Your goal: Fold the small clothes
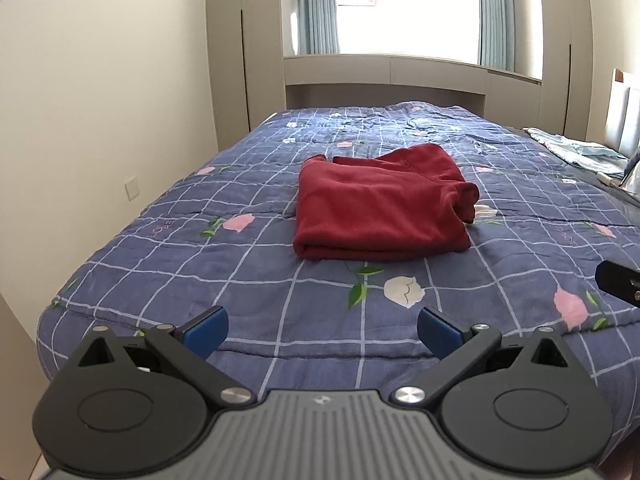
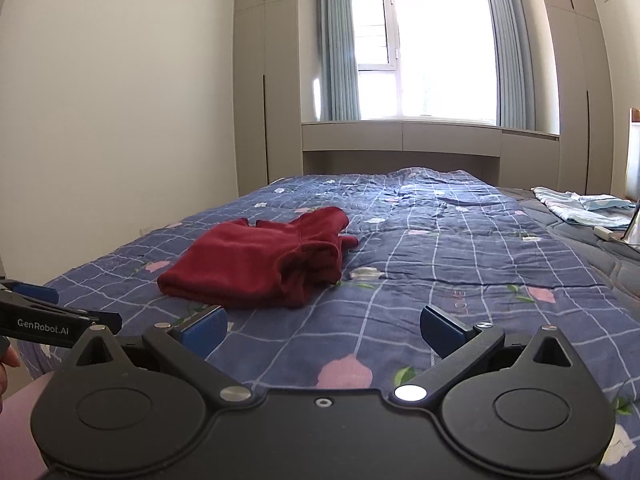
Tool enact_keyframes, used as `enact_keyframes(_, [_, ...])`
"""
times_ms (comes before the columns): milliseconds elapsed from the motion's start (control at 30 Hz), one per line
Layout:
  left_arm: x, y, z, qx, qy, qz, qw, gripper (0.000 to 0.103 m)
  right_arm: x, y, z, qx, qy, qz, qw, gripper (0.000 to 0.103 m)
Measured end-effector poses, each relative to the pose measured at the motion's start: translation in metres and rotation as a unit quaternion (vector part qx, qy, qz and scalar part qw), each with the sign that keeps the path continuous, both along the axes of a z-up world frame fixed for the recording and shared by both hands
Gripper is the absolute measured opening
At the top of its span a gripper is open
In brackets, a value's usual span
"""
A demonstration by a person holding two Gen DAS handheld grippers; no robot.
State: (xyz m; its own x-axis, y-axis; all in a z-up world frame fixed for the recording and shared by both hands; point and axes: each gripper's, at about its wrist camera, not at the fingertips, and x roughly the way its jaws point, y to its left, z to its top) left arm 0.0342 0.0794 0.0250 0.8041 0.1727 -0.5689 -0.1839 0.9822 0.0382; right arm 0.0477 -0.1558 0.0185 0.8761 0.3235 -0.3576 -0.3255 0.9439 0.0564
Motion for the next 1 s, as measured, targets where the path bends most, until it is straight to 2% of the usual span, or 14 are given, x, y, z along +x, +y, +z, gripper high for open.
enact_keyframes(1000, [0.003,0.003,-0.009,-0.016,0.014,0.002,0.9998,0.103,0.006,0.006,-0.012,-0.015,0.019,0.006,1.000,0.102])
